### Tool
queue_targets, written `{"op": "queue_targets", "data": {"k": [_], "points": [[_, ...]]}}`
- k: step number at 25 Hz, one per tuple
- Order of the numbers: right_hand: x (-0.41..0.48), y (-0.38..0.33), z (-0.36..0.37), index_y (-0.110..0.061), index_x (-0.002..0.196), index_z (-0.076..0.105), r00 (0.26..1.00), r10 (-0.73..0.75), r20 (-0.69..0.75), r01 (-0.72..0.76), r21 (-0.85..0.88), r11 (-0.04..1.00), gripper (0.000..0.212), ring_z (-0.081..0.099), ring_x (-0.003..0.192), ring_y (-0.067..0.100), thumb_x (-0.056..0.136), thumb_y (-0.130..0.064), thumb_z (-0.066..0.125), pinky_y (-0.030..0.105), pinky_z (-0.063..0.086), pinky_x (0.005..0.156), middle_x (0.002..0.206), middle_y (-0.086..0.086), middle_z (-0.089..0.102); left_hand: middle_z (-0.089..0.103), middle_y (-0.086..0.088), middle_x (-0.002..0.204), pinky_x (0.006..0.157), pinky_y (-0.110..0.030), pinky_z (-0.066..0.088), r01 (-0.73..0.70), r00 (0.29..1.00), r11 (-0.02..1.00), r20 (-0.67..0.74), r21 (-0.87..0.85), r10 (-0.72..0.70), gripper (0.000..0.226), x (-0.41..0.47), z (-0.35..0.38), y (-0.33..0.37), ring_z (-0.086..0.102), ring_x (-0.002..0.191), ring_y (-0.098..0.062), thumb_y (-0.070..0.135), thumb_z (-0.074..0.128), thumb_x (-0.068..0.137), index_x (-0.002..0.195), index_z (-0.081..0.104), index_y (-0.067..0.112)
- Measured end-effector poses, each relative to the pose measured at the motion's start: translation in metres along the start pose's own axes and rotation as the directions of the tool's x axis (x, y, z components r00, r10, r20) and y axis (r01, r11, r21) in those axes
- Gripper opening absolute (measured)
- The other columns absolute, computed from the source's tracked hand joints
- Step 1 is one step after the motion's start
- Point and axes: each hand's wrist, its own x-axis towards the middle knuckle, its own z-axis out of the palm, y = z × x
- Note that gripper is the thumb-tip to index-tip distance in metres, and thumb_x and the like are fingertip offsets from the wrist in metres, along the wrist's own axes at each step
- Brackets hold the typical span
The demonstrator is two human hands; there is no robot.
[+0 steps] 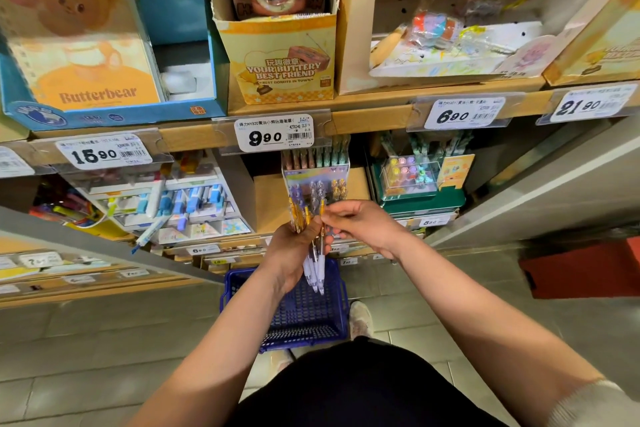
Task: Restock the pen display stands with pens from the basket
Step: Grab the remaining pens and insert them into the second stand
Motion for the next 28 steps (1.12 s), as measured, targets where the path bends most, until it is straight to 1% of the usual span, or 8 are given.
{"op": "queue_targets", "data": {"k": [3, 6, 9, 12, 16, 23, 25, 28], "points": [[-0.003, -0.004, 0.005, -0.021, 0.103, 0.077, 0.996, 0.007, -0.084, -0.002, 0.052, 0.999, 0.019, 0.074, 0.089, 0.013, 0.083, -0.021, 0.08, 0.026, 0.059, 0.086, 0.099, 0.003, 0.079, 0.076, -0.02, 0.105, 0.076, -0.034, 0.063, 0.002, 1.0, 1.0, -0.008, 0.008, -0.002, 0.031, 0.0, 0.0, 0.001, 0.074, 0.081, -0.023, 0.025, 0.059, 0.101, 0.117, 0.066, -0.001], [-0.006, -0.014, -0.011, -0.013, 0.102, 0.075, 0.986, -0.023, -0.166, 0.064, 0.243, 0.968, 0.028, 0.076, 0.089, 0.017, 0.075, -0.02, 0.079, 0.025, 0.061, 0.078, 0.096, 0.006, 0.079, 0.071, -0.022, 0.112, 0.071, -0.034, 0.063, 0.047, 0.998, 0.999, -0.032, -0.021, -0.048, 0.036, -0.001, -0.006, 0.003, 0.071, 0.086, -0.028, 0.026, 0.057, 0.102, 0.123, 0.058, -0.004], [-0.002, -0.023, -0.032, -0.01, 0.099, 0.074, 0.92, -0.102, -0.38, 0.18, 0.177, 0.968, 0.012, 0.075, 0.082, 0.017, 0.087, -0.012, 0.074, 0.027, 0.062, 0.076, 0.085, 0.005, 0.079, 0.063, -0.022, 0.123, 0.066, -0.031, 0.063, 0.062, 0.996, 0.993, -0.049, -0.101, -0.068, 0.039, -0.003, -0.011, 0.004, 0.07, 0.082, -0.026, 0.02, 0.058, 0.101, 0.131, 0.051, -0.005], [0.009, -0.018, -0.036, -0.01, 0.096, 0.074, 0.837, -0.159, -0.524, 0.195, 0.013, 0.981, 0.006, 0.072, 0.076, 0.016, 0.09, -0.01, 0.073, 0.028, 0.061, 0.08, 0.079, 0.005, 0.077, 0.063, -0.021, 0.123, 0.066, -0.03, 0.063, 0.048, 0.997, 0.992, -0.054, -0.117, -0.055, 0.041, -0.005, -0.014, 0.002, 0.073, 0.079, -0.023, 0.021, 0.061, 0.099, 0.13, 0.051, -0.004], [0.023, 0.003, -0.028, -0.022, 0.091, 0.073, 0.8, -0.316, -0.51, 0.159, -0.328, 0.931, 0.004, 0.071, 0.079, 0.009, 0.091, -0.018, 0.074, 0.021, 0.057, 0.08, 0.084, -0.004, 0.075, 0.06, -0.022, 0.119, 0.063, -0.03, 0.062, 0.028, 0.995, 0.99, -0.087, -0.139, -0.04, 0.041, -0.002, -0.012, 0.001, 0.072, 0.072, -0.021, 0.023, 0.059, 0.101, 0.13, 0.051, -0.006], [0.04, 0.029, -0.018, -0.014, 0.102, 0.078, 0.805, -0.389, -0.448, 0.116, -0.524, 0.844, 0.012, 0.061, 0.078, -0.013, 0.092, -0.018, 0.073, -0.003, 0.043, 0.075, 0.088, -0.012, 0.071, 0.056, -0.026, 0.108, 0.059, -0.032, 0.061, 0.072, 0.992, 0.975, -0.083, -0.21, -0.091, 0.032, -0.001, -0.015, 0.004, 0.071, 0.067, -0.025, 0.009, 0.052, 0.105, 0.13, 0.051, -0.009], [0.042, 0.032, -0.016, -0.017, 0.096, 0.078, 0.819, -0.402, -0.409, 0.107, -0.579, 0.808, 0.007, 0.064, 0.073, -0.006, 0.093, -0.017, 0.072, 0.0, 0.046, 0.073, 0.085, -0.011, 0.072, 0.054, -0.027, 0.106, 0.059, -0.032, 0.061, 0.072, 0.994, 0.972, -0.066, -0.226, -0.089, 0.029, -0.002, -0.016, 0.004, 0.072, 0.066, -0.025, 0.006, 0.049, 0.104, 0.129, 0.05, -0.009], [0.048, 0.04, -0.013, -0.016, 0.085, 0.075, 0.859, -0.381, -0.342, 0.047, -0.688, 0.724, 0.012, 0.066, 0.063, 0.012, 0.095, -0.019, 0.069, 0.024, 0.057, 0.069, 0.076, -0.002, 0.074, 0.054, -0.027, 0.109, 0.063, -0.032, 0.061, 0.059, 0.996, 0.975, -0.051, -0.216, -0.072, 0.029, -0.002, -0.017, 0.003, 0.072, 0.069, -0.025, 0.004, 0.05, 0.104, 0.13, 0.05, -0.009]]}}
